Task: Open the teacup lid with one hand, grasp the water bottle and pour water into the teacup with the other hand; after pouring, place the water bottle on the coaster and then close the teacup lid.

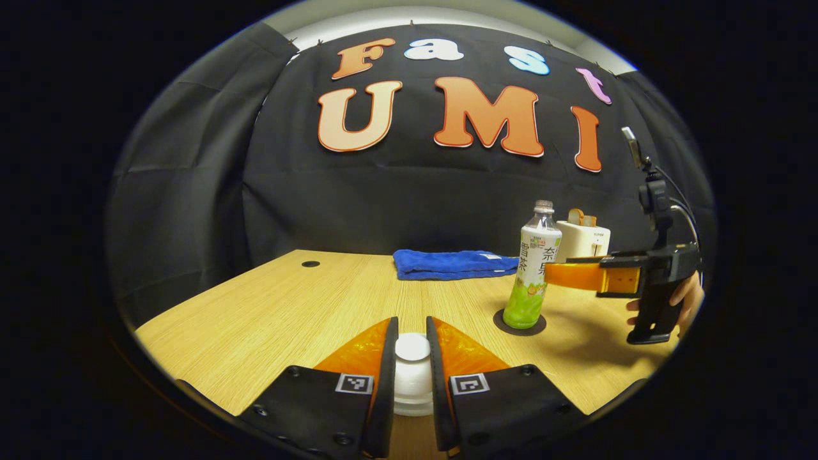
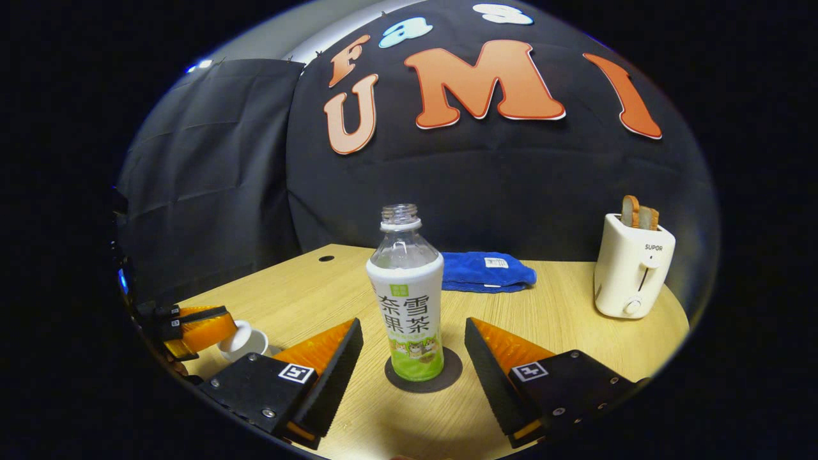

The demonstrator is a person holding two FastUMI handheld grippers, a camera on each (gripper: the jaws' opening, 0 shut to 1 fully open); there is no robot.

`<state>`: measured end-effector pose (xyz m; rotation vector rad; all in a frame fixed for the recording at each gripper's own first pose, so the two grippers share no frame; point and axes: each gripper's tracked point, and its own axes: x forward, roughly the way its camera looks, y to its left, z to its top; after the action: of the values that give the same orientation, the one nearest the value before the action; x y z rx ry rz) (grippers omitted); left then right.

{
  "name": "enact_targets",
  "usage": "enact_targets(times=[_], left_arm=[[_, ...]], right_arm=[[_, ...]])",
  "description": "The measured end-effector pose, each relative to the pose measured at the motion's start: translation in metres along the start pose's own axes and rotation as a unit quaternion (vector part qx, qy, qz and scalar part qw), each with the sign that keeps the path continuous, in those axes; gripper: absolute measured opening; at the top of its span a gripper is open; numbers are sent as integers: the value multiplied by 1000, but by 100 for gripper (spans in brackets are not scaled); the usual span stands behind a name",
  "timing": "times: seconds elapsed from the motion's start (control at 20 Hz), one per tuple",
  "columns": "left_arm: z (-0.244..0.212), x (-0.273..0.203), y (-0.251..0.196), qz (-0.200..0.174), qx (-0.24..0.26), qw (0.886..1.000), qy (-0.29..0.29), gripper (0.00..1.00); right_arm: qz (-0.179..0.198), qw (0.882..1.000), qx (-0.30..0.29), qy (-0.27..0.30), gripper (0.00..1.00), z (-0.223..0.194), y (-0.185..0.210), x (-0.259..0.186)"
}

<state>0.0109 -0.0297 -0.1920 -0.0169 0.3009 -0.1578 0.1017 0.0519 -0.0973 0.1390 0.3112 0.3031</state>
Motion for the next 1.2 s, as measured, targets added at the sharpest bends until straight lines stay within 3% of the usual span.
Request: enact_targets(times=[0.05,0.5,0.65,0.8,0.9,1.0,1.1,1.2], left_arm=[[-5,3,-1,0,0,1000,6,30],[-20,4,-5,0,13,999,32,27],[-14,2,-5,1,18,1000,25,37],[2,-2,-5,13,25,1000,7,72],[21,-7,-7,18,23,999,-14,84],[45,-15,-14,22,17,999,-44,82],[71,-22,-20,22,9,997,-77,83],[96,-32,-30,18,9,994,-106,90]], right_arm=[[0,1000,-1,-5,96,1,0,-5],[-35,999,-1,-30,96,2,-16,-36],[-43,998,1,-41,96,7,-19,-49],[-54,997,6,-57,96,14,-21,-64],[-72,995,-2,-76,96,22,-25,-77],[-111,989,-7,-101,96,29,-37,-85],[-128,985,-14,-111,96,31,-35,-94],[-132,982,-23,-131,96,43,-30,-104]])
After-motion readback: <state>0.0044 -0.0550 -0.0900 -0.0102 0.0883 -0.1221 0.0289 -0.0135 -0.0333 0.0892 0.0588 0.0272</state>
